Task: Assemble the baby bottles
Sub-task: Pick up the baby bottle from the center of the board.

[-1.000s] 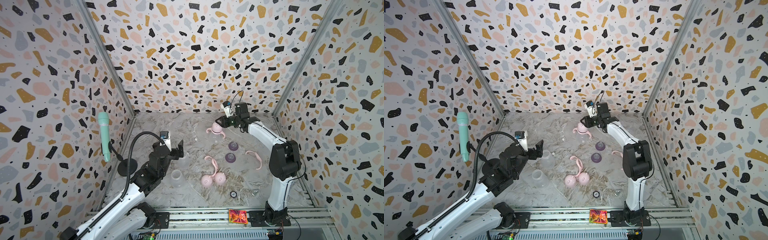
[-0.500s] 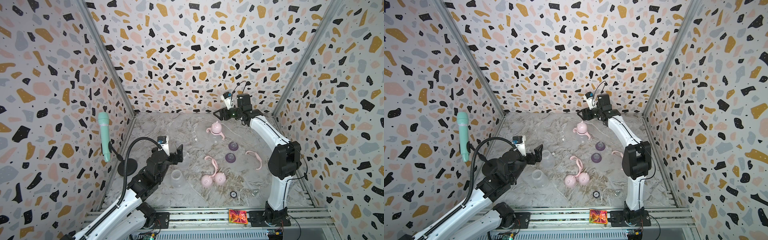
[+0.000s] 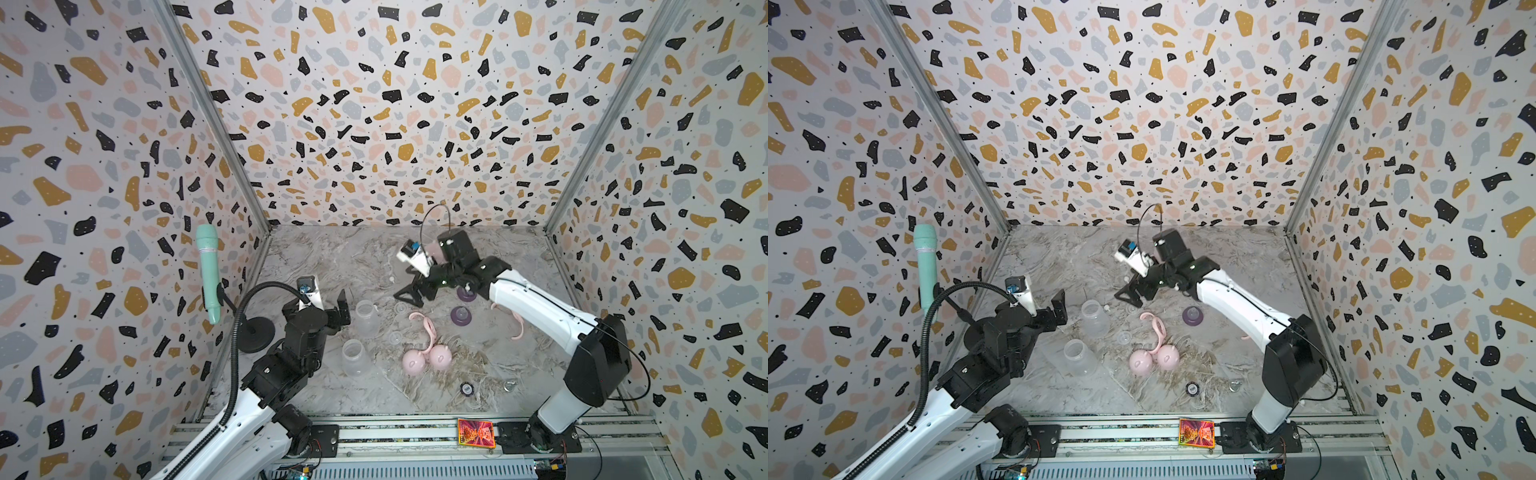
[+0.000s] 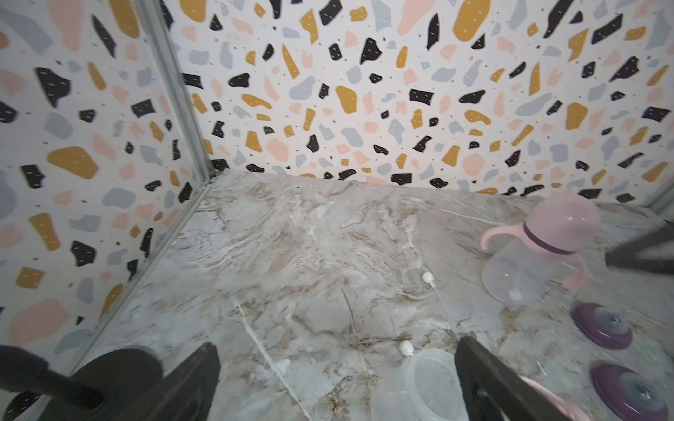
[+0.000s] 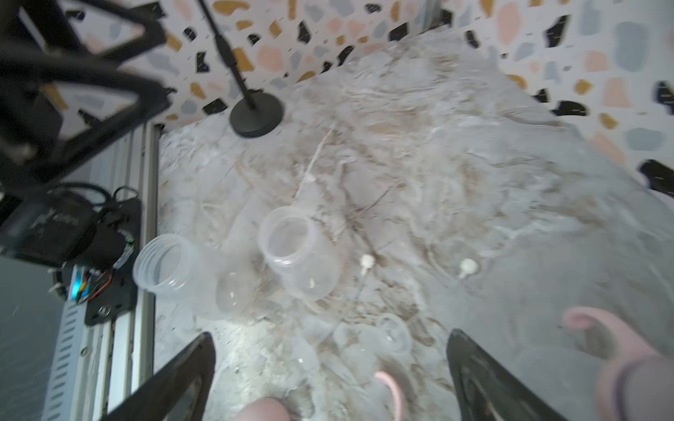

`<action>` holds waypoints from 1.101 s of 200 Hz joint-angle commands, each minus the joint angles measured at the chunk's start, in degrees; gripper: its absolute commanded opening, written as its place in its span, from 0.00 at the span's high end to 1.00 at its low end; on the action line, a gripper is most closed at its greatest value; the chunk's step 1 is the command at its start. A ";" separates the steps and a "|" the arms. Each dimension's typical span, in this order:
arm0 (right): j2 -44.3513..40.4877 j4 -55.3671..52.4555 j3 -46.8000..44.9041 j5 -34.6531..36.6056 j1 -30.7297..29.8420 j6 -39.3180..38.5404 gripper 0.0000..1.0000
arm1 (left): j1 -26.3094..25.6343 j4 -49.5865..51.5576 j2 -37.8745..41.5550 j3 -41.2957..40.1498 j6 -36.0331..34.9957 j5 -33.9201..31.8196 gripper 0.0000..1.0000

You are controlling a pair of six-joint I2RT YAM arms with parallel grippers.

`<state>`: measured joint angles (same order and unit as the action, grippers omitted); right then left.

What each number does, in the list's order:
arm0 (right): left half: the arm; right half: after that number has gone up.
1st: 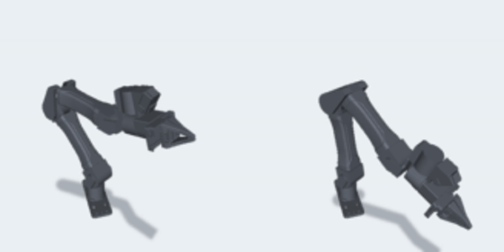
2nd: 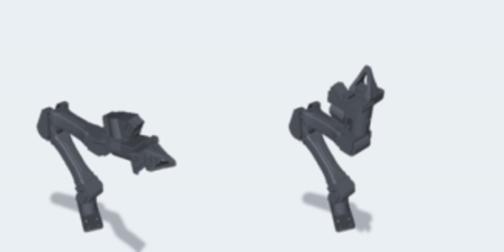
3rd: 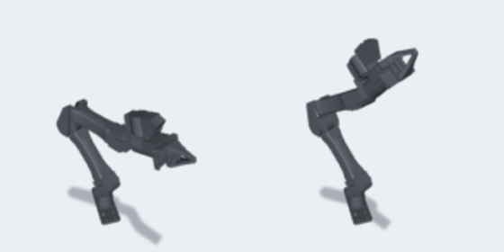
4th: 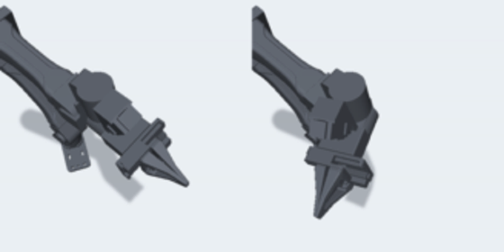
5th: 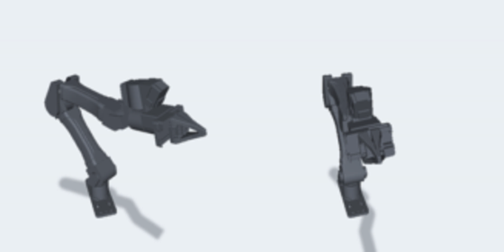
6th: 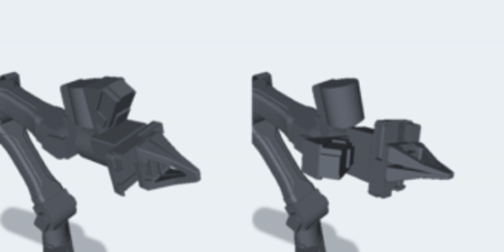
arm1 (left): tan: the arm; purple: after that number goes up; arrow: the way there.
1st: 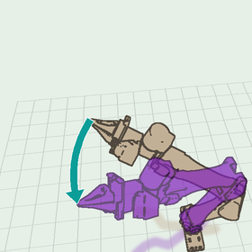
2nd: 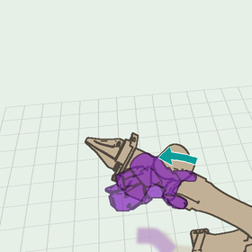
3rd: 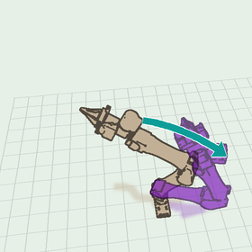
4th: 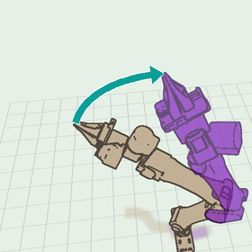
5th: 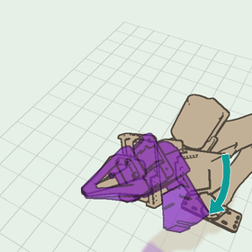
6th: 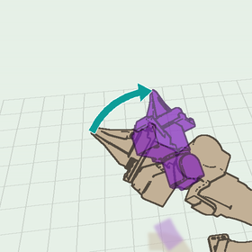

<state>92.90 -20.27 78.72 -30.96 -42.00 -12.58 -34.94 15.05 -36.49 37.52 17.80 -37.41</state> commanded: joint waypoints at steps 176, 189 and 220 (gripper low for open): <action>19.20 20.26 5.34 6.92 -9.57 4.31 0.01 | 0.39 3.70 12.63 -1.92 -1.08 -1.88 0.00; 20.16 20.35 6.05 6.97 -9.68 4.59 0.00 | 0.42 4.07 13.42 -1.84 -1.15 -1.94 0.00; 22.15 20.03 7.54 7.48 -9.63 5.16 0.06 | 0.40 4.19 14.30 -2.12 -1.63 -1.45 0.00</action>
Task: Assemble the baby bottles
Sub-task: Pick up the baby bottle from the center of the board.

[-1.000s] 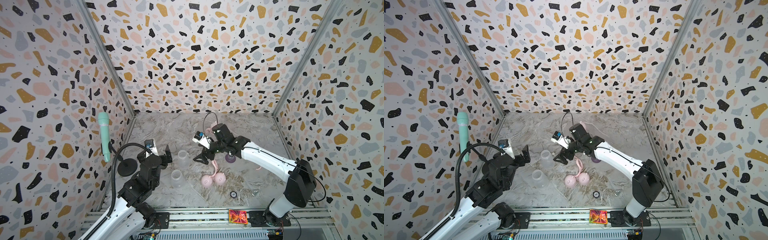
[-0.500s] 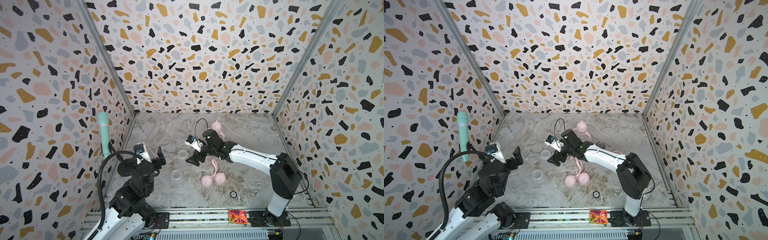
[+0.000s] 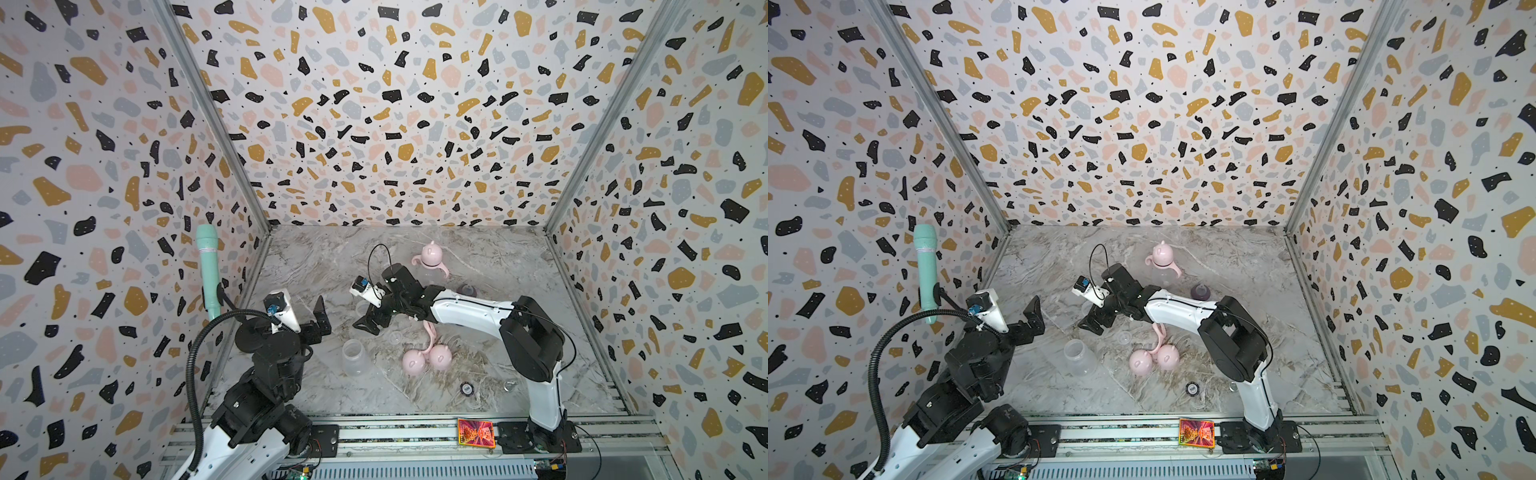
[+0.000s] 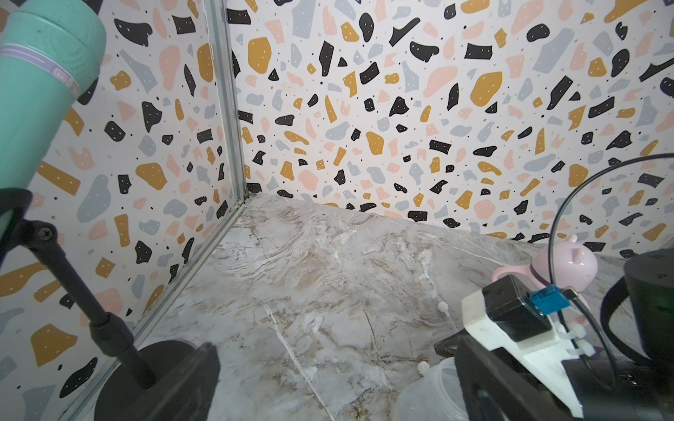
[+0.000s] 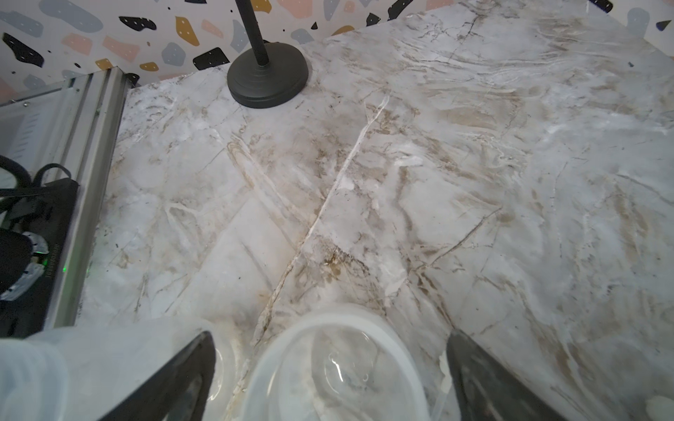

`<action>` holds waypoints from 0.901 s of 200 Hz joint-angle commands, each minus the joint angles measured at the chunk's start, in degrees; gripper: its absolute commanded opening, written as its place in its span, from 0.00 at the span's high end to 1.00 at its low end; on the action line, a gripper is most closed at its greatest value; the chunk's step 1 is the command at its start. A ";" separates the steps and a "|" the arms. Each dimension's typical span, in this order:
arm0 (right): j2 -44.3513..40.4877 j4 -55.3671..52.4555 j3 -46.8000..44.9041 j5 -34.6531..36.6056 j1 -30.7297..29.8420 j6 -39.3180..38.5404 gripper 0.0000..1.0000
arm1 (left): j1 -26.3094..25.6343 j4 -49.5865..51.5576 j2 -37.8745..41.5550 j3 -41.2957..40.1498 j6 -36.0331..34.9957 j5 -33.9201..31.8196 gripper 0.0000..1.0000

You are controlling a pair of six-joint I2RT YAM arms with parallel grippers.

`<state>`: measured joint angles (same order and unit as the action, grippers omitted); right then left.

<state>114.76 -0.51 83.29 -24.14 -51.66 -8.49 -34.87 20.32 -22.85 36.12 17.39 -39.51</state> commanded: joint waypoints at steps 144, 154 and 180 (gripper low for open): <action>-16.34 -0.63 -1.72 8.57 5.28 11.22 0.59 | 0.33 -9.68 -8.86 3.07 -17.27 29.13 0.00; -20.16 0.64 -4.08 10.80 5.43 11.83 0.59 | 0.32 -11.00 -10.87 3.69 -19.17 32.96 0.00; -28.15 3.63 -8.92 11.77 5.73 13.88 0.62 | 0.29 -17.98 -14.44 1.77 -28.12 42.83 0.00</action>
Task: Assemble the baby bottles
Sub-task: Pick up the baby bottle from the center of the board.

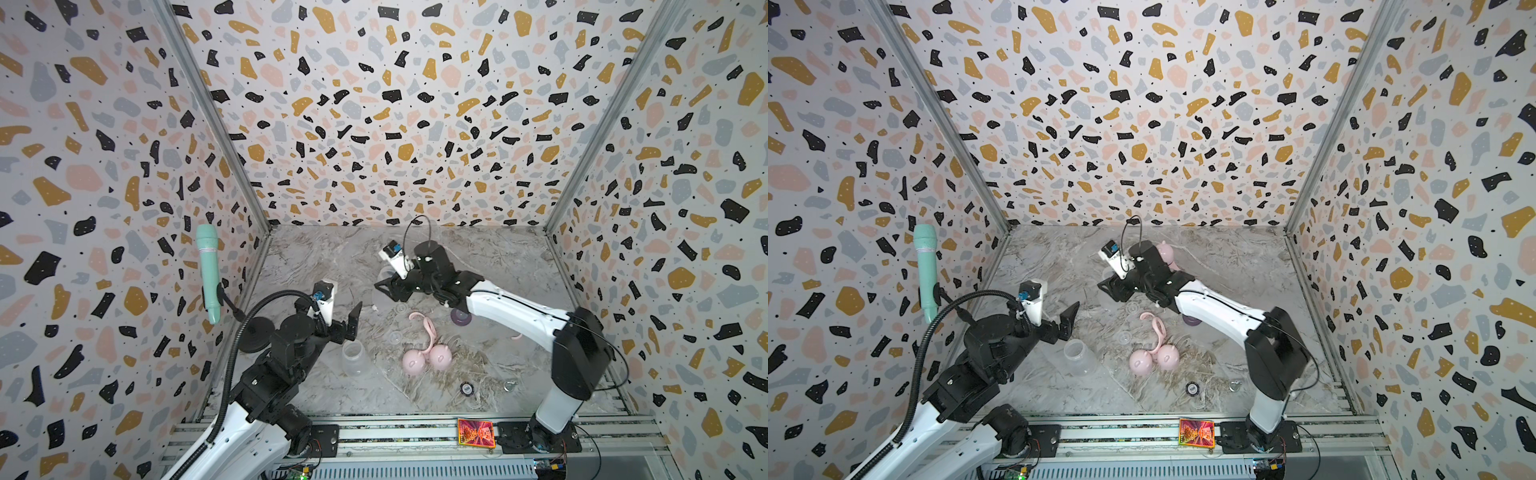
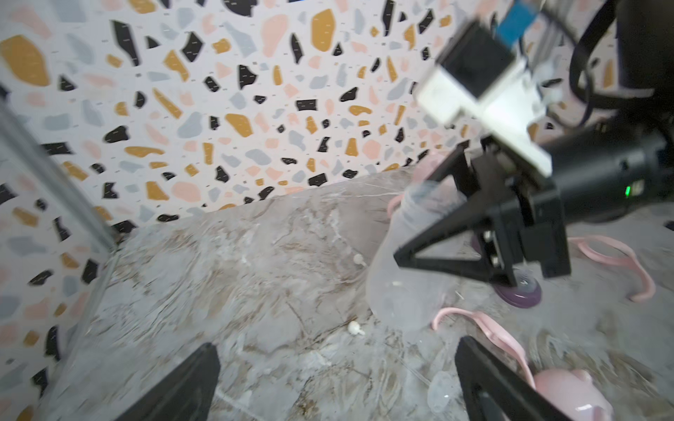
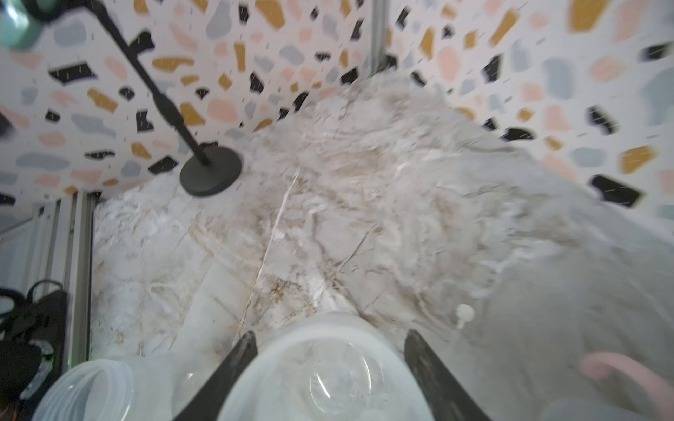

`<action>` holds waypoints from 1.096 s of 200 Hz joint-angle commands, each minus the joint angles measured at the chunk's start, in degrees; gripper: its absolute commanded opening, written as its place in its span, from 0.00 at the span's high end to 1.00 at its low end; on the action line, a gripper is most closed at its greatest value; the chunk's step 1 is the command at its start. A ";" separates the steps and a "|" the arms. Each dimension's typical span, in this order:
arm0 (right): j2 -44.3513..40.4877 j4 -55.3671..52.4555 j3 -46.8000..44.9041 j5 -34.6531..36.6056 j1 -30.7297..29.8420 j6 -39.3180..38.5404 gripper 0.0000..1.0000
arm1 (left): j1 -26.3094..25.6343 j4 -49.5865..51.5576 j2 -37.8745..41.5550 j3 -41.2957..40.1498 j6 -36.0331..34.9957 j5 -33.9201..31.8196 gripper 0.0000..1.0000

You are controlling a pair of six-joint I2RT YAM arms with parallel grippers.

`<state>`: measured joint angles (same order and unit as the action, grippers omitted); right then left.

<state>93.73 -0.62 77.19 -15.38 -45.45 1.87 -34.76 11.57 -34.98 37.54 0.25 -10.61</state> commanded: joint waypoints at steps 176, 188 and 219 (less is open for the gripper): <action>-21.66 35.86 -21.33 -27.16 2.18 27.68 0.64 | 0.21 -19.60 -15.11 2.80 -20.29 35.59 0.02; -22.17 39.23 -22.17 -28.81 2.45 29.66 0.64 | 0.21 -18.61 -16.01 3.77 -19.79 35.88 0.03; -22.36 41.91 -22.58 -30.82 2.56 31.88 0.64 | 0.22 -17.89 -17.50 5.35 -18.54 37.07 0.05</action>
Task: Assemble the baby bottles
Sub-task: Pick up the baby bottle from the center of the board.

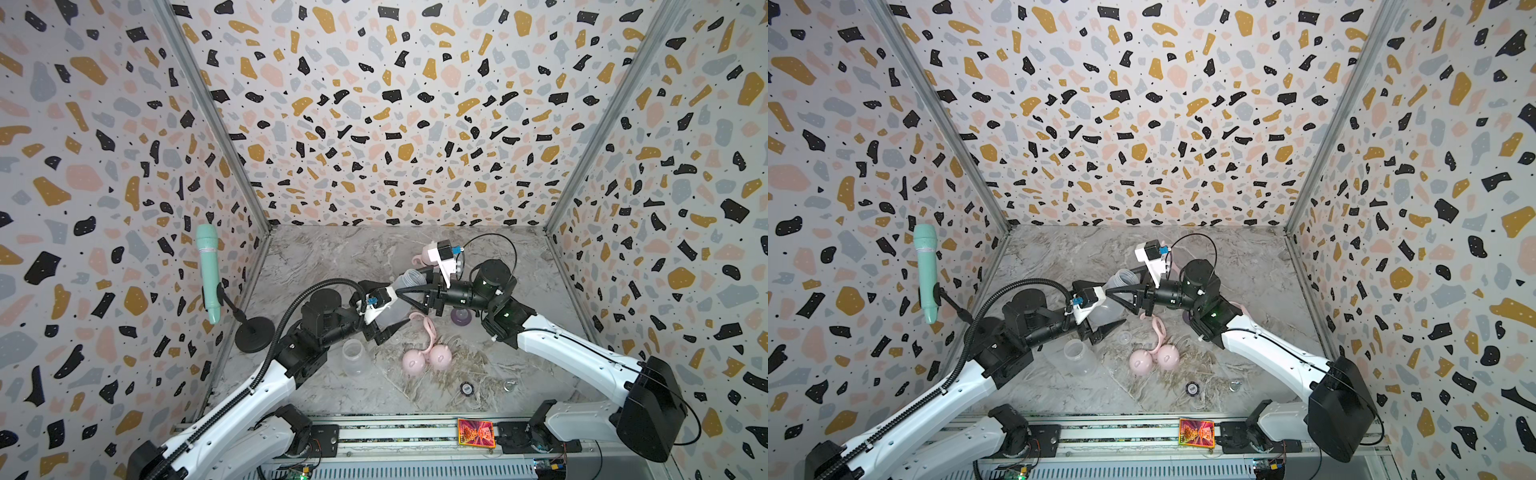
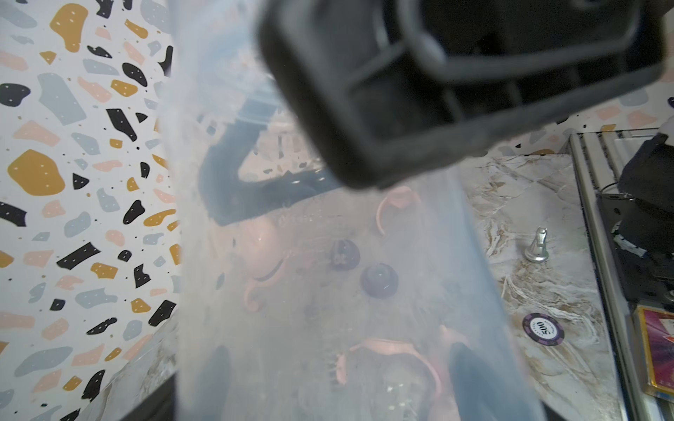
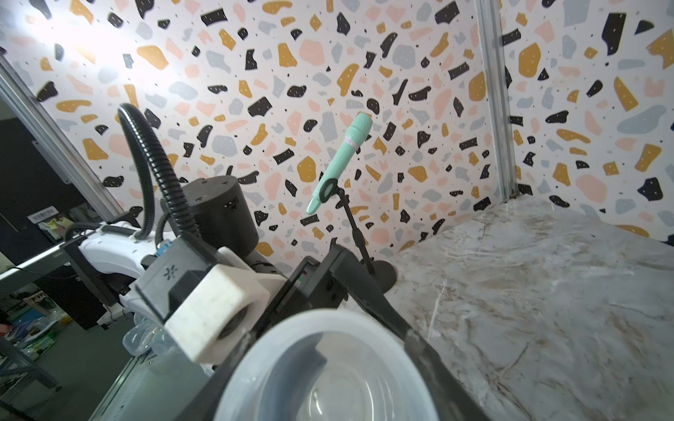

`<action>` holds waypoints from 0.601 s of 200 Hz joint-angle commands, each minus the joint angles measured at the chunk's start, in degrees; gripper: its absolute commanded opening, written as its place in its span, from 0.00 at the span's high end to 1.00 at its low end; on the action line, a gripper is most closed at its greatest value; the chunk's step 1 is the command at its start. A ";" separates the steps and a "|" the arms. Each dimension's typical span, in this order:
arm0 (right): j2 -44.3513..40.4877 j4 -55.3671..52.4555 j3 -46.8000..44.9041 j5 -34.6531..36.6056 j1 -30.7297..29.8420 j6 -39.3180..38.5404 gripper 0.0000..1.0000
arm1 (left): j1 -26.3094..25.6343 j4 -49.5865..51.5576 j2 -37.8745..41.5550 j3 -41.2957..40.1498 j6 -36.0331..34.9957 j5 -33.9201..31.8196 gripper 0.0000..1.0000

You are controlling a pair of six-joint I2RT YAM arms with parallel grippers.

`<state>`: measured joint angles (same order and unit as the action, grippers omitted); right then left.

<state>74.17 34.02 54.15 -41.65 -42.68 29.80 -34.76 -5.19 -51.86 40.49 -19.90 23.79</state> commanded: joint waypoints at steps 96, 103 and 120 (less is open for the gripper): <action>-4.06 14.46 -5.65 -6.52 0.84 6.17 0.64 | 0.22 -15.29 -3.25 3.08 15.06 11.67 0.22; -4.14 15.26 -6.06 -6.66 0.84 5.98 0.64 | 0.22 -15.21 -3.08 3.19 15.36 11.97 0.24; -4.05 16.44 -6.56 -7.25 0.75 5.64 0.64 | 0.22 -15.03 -2.65 3.21 16.25 11.99 0.29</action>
<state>71.61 45.95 48.38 -43.11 -40.66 34.59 -34.79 -13.98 -55.05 41.30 -7.55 34.13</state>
